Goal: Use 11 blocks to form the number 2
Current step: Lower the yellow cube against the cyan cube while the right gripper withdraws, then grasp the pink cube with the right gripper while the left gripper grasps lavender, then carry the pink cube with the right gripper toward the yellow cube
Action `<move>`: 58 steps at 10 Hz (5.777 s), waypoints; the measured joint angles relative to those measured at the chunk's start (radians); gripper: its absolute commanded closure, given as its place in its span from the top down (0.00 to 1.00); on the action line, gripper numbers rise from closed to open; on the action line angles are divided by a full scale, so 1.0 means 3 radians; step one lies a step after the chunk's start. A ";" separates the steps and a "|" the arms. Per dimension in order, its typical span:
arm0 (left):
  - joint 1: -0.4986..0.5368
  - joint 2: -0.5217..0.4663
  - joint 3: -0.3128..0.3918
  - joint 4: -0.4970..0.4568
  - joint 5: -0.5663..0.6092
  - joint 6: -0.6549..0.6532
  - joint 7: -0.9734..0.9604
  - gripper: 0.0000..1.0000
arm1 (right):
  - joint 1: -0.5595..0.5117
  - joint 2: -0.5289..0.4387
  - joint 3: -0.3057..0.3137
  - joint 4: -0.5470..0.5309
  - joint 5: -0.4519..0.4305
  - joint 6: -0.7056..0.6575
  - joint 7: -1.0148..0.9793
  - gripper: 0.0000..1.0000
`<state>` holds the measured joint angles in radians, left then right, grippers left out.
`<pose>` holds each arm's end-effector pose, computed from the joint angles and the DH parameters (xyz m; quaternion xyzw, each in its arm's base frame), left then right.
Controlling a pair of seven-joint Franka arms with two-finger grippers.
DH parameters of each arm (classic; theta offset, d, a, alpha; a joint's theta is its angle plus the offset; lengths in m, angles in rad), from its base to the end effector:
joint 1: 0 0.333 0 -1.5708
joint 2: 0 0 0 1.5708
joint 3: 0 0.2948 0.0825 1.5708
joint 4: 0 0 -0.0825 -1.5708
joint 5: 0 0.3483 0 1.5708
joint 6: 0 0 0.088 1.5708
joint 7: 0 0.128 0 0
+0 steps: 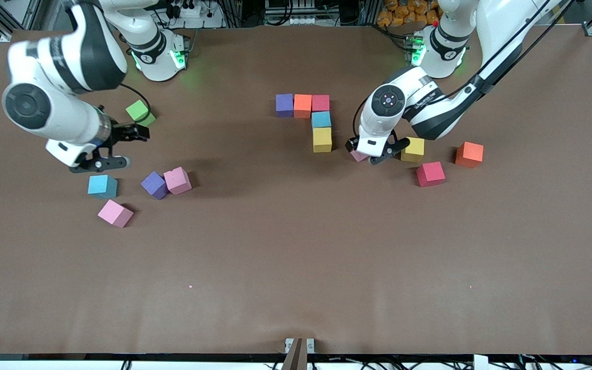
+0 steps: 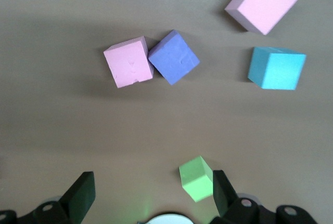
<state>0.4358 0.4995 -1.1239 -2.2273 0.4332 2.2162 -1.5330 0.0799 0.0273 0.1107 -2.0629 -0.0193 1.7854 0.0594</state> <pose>0.3816 -0.3079 0.2404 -0.9571 -0.2705 0.0948 0.0429 0.4711 0.0887 0.3758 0.9860 0.0685 -0.1496 0.0264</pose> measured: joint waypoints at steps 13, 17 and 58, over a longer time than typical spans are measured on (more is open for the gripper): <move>-0.0470 0.0497 0.0446 -0.0201 0.1089 0.0471 -0.1234 1.00 | 0.0231 0.1310 0.0011 -0.0008 -0.0089 0.1879 -0.0125 1.00; -0.0406 0.0479 0.0458 -0.0128 0.1089 0.0471 -0.1235 1.00 | 0.0232 0.1366 0.0009 -0.0053 -0.0090 0.1874 -0.0132 1.00; 0.0377 0.0406 -0.0086 0.0751 0.0515 -0.0122 -0.1483 0.00 | 0.1199 0.1154 0.0779 0.0051 0.1755 0.1941 0.5632 0.00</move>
<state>0.5488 0.6214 -1.1496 -2.0020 0.5878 2.1798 -1.9778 0.4397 0.3735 0.3444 -2.0477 0.5071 2.3676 1.7489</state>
